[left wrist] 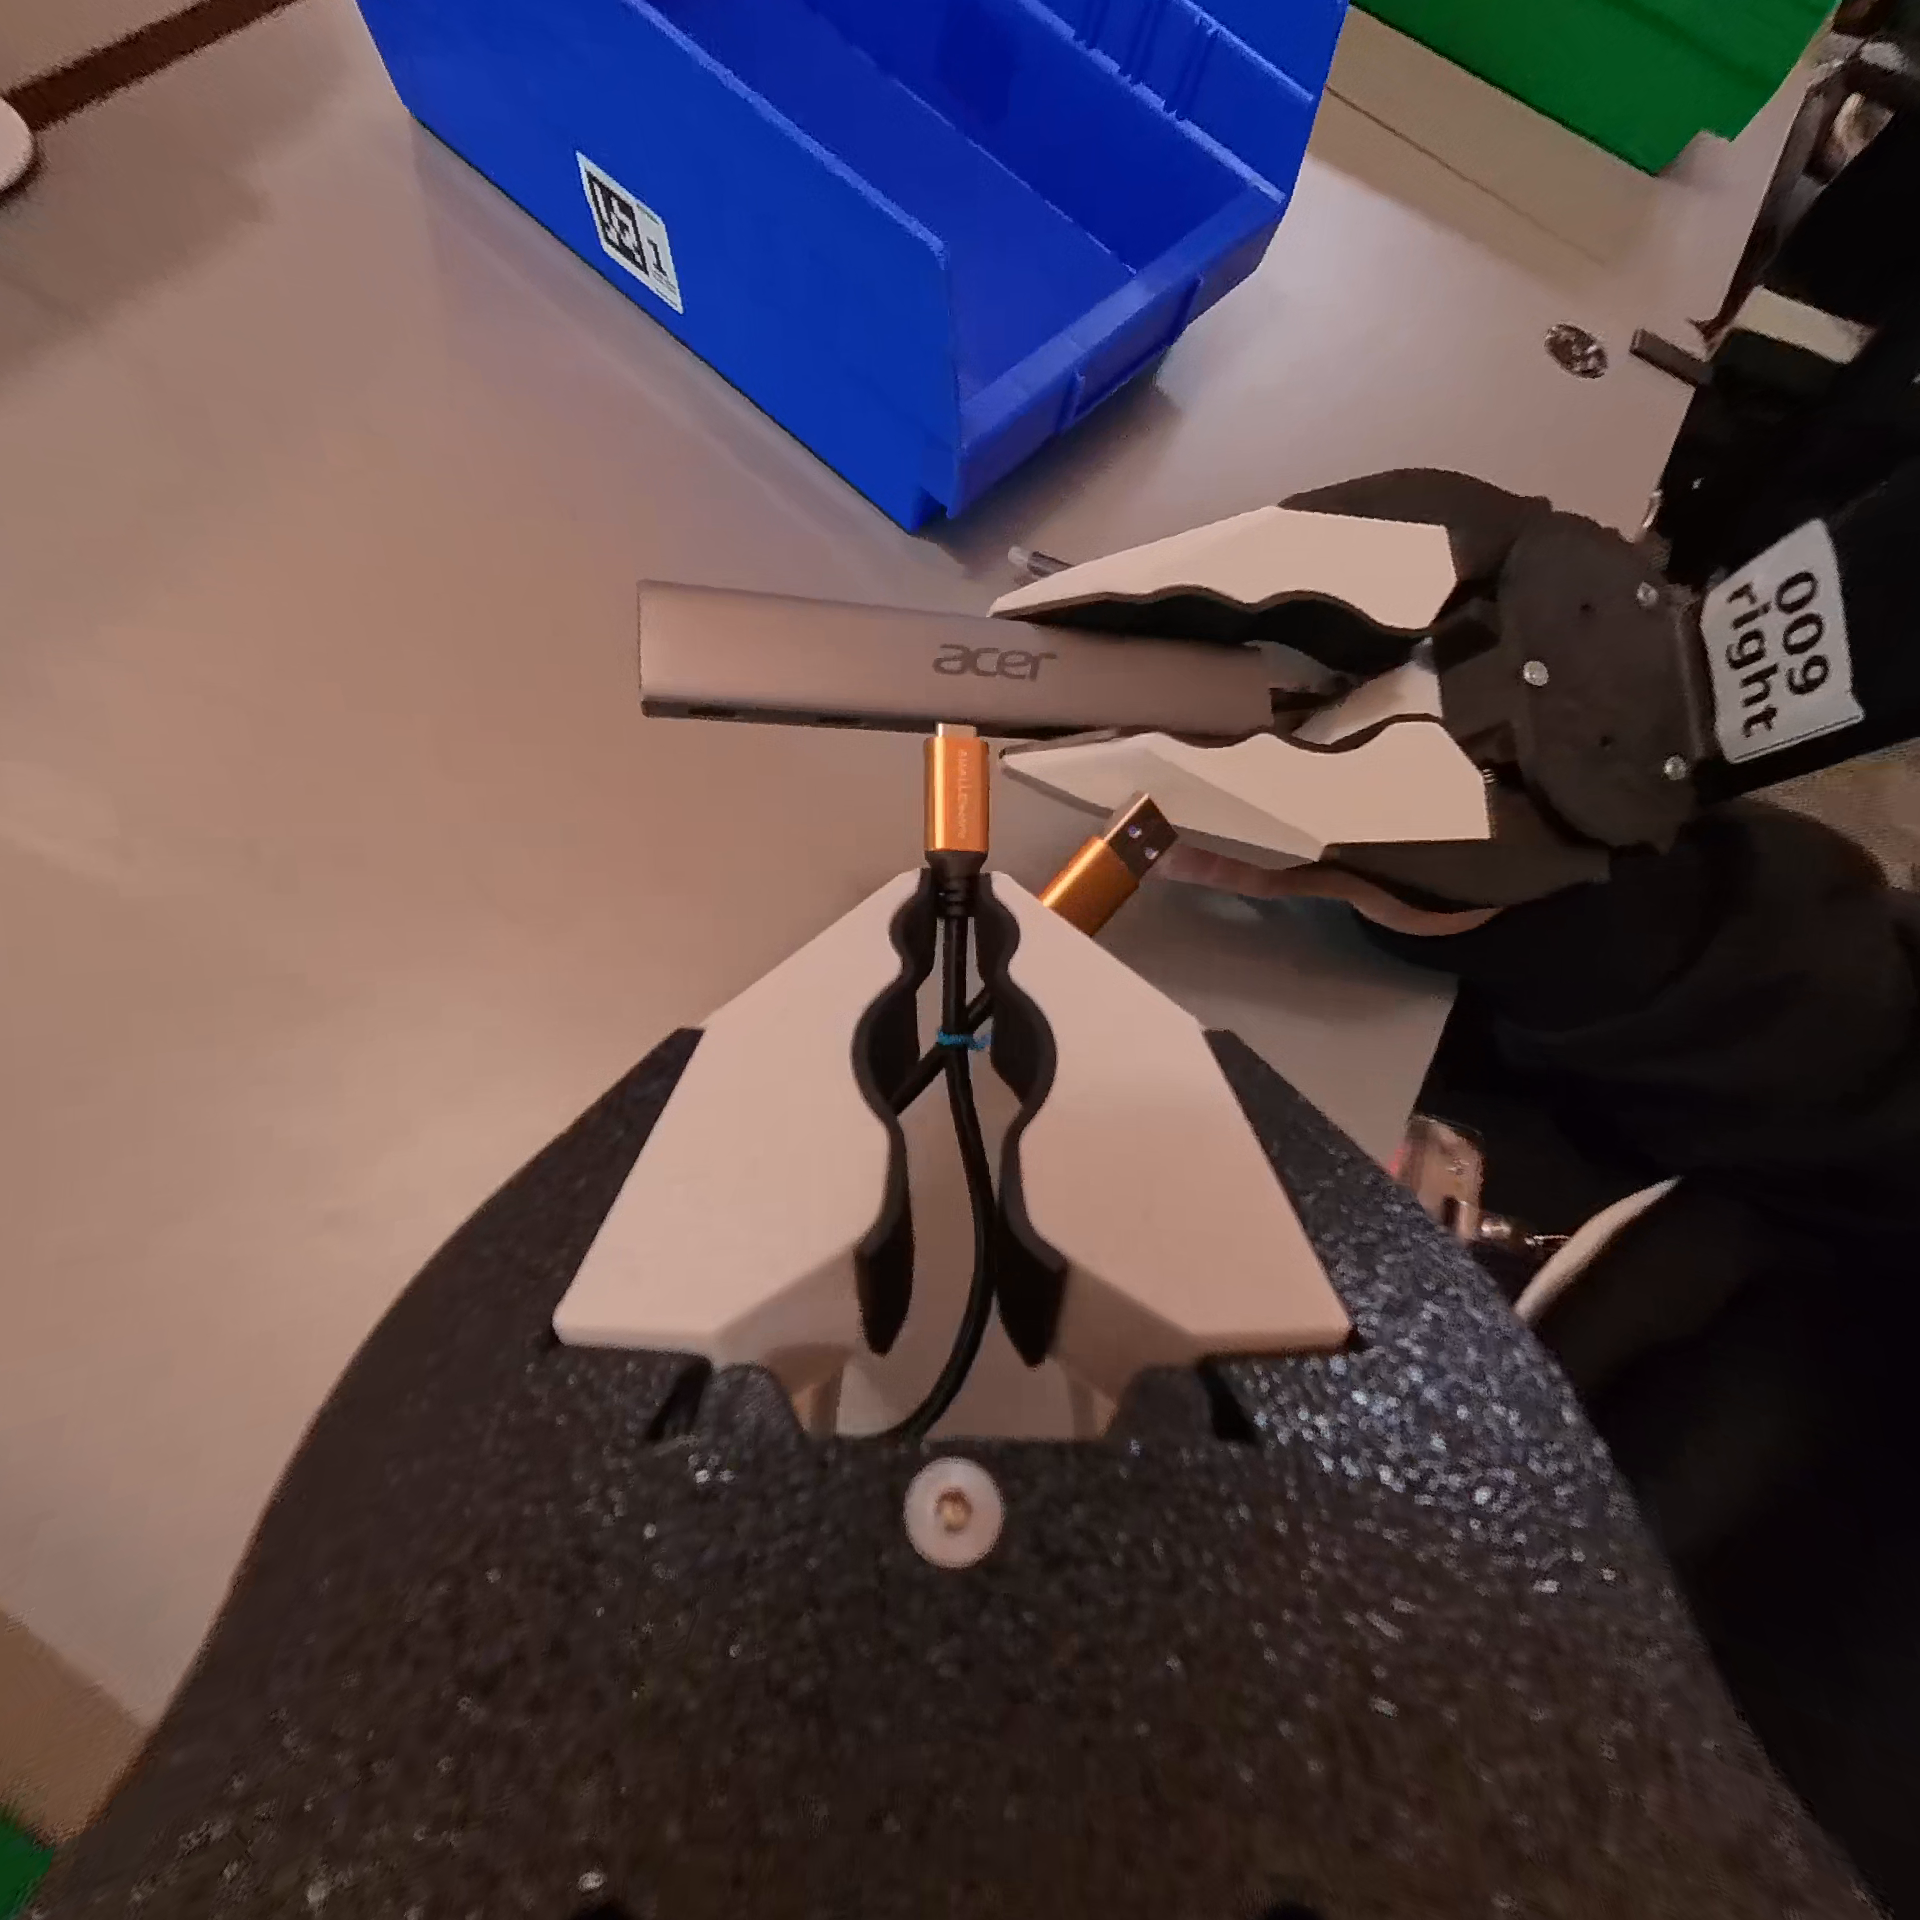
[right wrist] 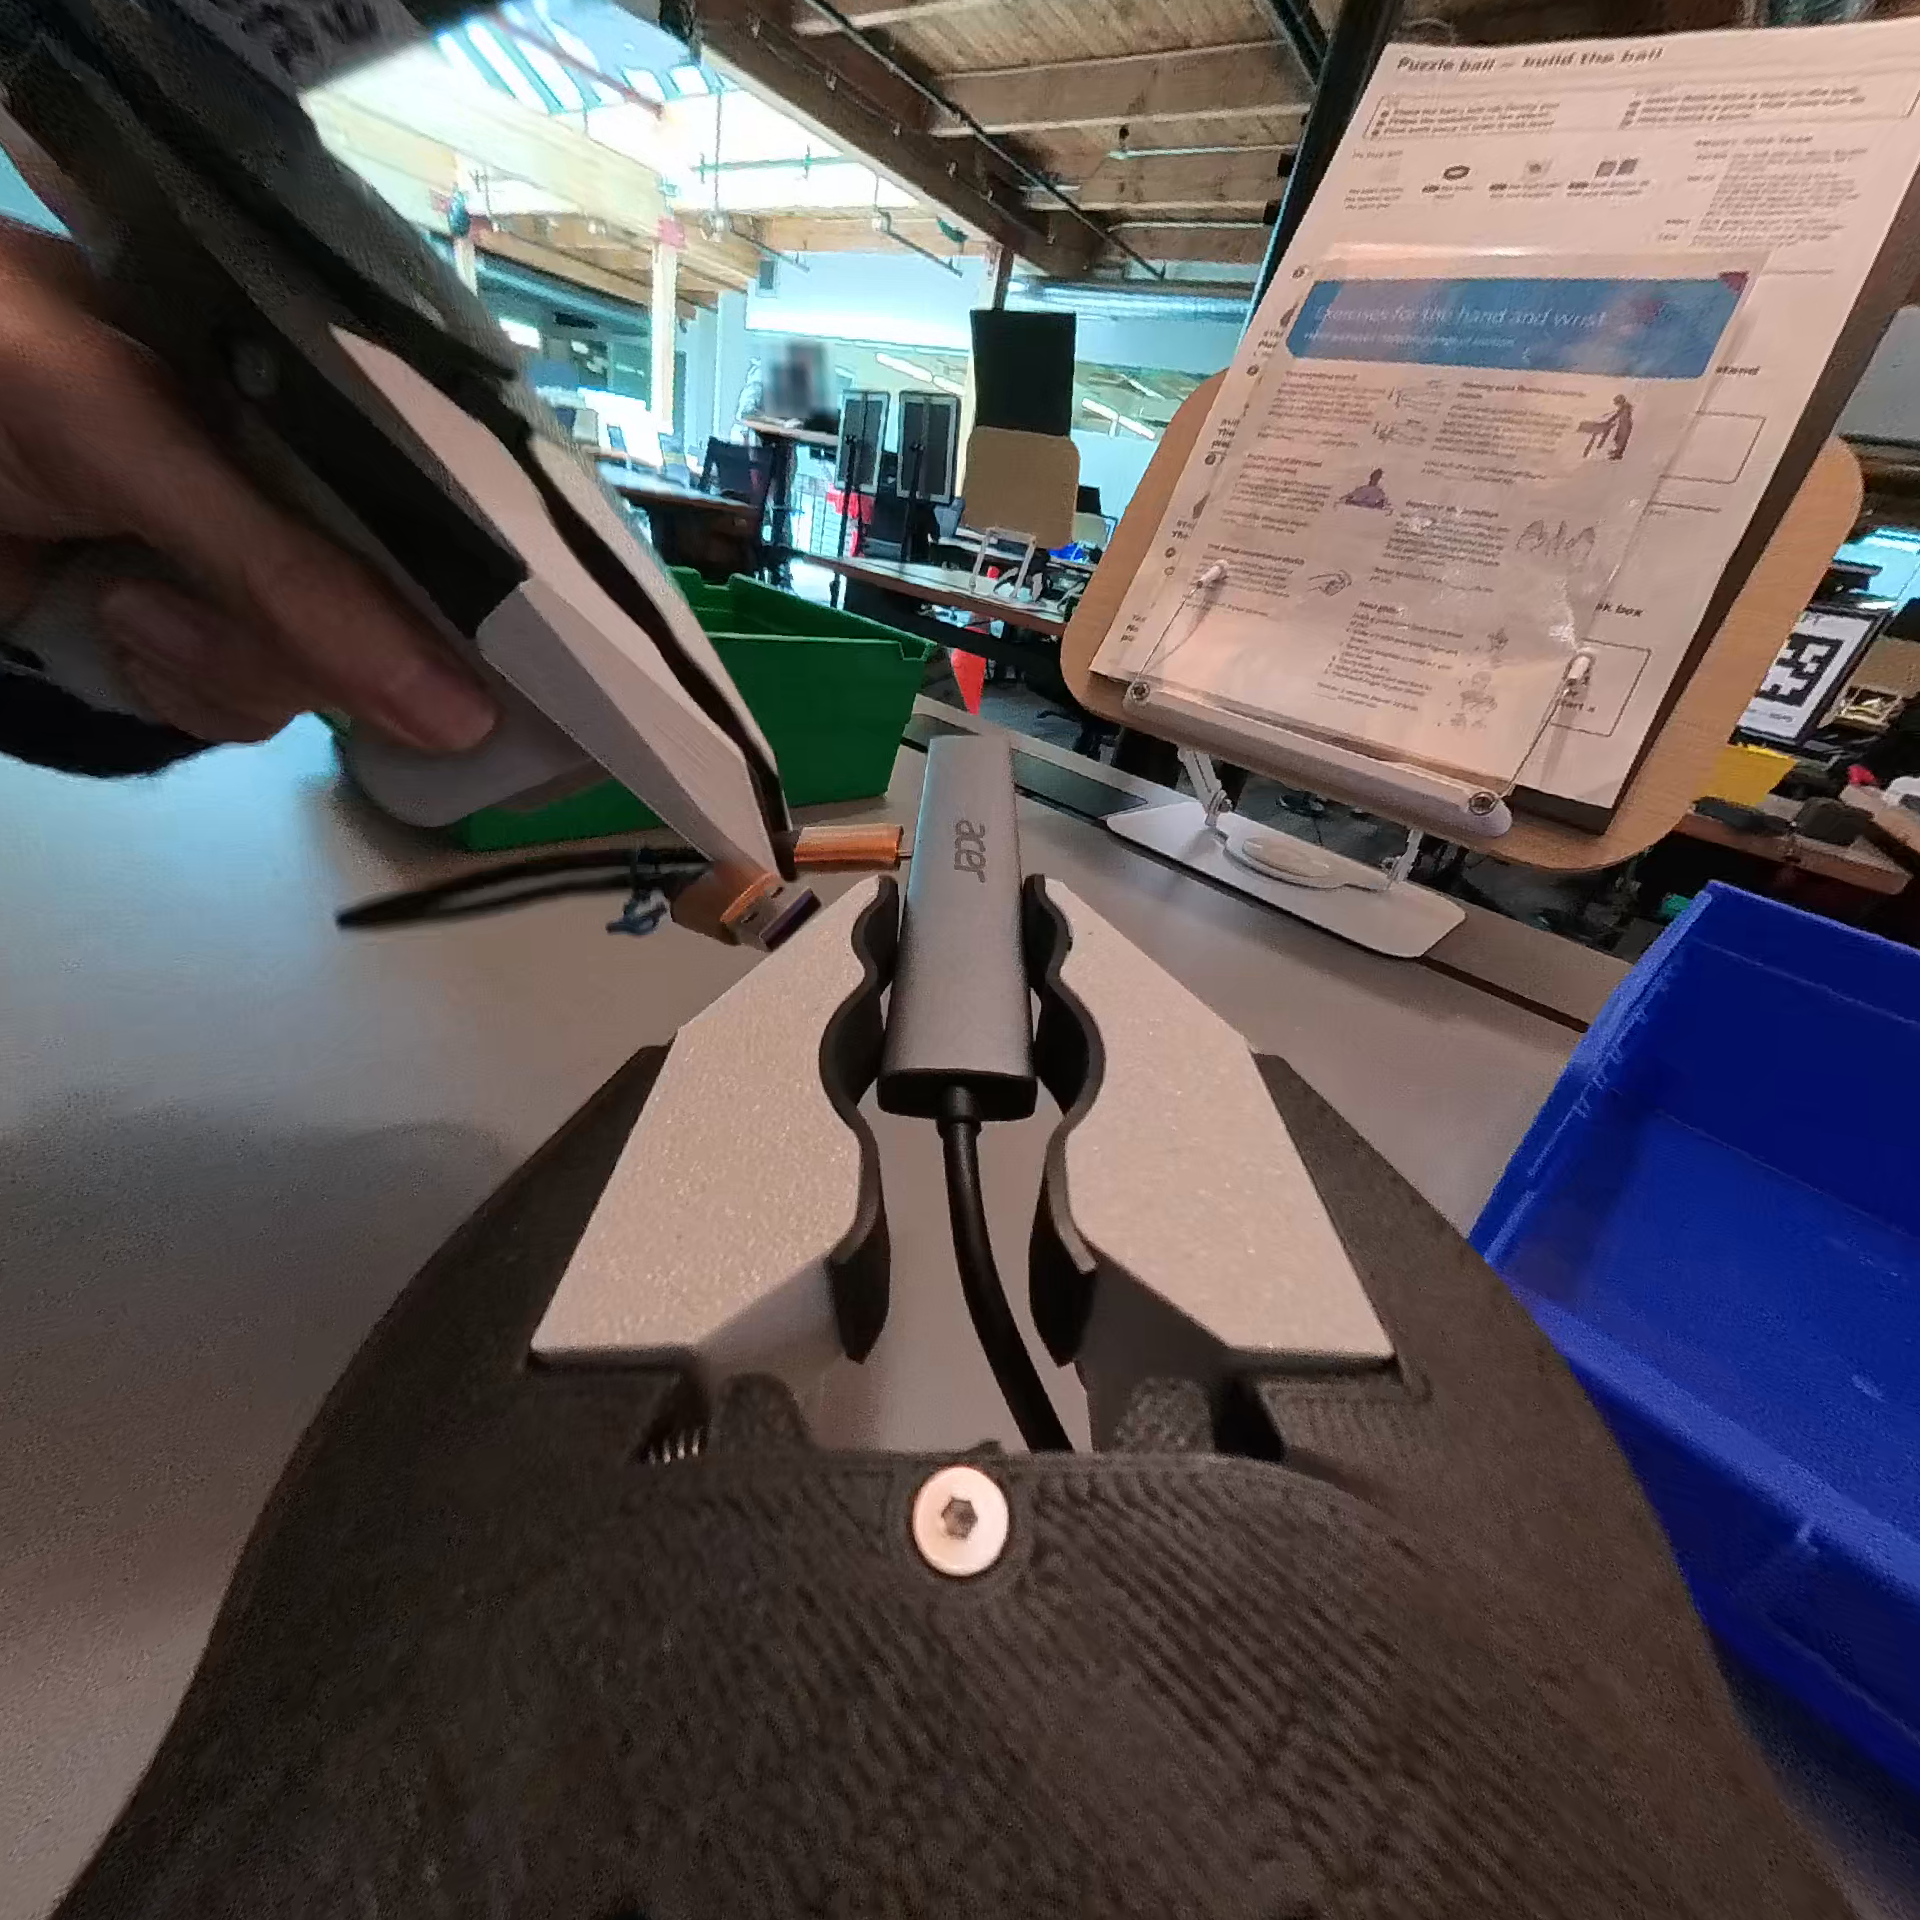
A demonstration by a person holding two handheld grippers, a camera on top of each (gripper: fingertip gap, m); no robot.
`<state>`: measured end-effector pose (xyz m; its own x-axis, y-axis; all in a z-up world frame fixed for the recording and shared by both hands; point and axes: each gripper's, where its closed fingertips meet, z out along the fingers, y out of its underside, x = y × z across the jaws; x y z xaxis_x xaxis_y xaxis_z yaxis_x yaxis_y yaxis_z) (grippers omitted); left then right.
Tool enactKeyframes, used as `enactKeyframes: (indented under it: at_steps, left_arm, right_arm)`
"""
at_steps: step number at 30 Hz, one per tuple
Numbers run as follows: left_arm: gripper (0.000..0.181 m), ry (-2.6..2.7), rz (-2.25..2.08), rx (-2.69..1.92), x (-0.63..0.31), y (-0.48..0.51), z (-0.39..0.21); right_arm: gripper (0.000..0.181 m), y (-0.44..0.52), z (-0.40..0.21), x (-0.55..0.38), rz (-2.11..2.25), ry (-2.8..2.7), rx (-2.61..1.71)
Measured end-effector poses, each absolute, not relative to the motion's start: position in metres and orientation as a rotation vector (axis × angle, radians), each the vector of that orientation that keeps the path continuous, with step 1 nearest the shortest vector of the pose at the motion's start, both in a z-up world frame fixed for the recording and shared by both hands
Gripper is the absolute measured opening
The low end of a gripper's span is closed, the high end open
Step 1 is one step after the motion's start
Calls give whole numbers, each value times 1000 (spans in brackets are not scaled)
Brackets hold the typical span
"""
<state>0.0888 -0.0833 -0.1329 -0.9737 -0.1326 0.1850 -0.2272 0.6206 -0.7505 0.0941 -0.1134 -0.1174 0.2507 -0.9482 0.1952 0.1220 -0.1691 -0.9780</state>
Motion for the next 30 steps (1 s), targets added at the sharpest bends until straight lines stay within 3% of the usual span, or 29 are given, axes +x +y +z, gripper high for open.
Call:
enactKeyframes:
  at_steps: [10, 18, 22, 25, 30]
  left_arm:
    - [3, -2896, 1348, 195, 94, -87, -137]
    - [6, -2671, 1662, 204, 85, -99, -111]
    - [25, -2645, 1881, 150, 93, -73, -76]
    - [26, -2849, 1895, 342, 145, -19, -61]
    - [30, -3260, 1470, 1013, 270, 119, -68]
  right_arm:
    - [25, -114, -121, 95, -1260, 848, -1424]
    - [22, -130, -102, 88, -1262, 848, -1225]
    - [22, -151, -89, 77, -1244, 855, -1045]
    - [22, -156, -86, 74, -1227, 857, -997]
    - [22, -150, -87, 75, -1249, 835, -1035]
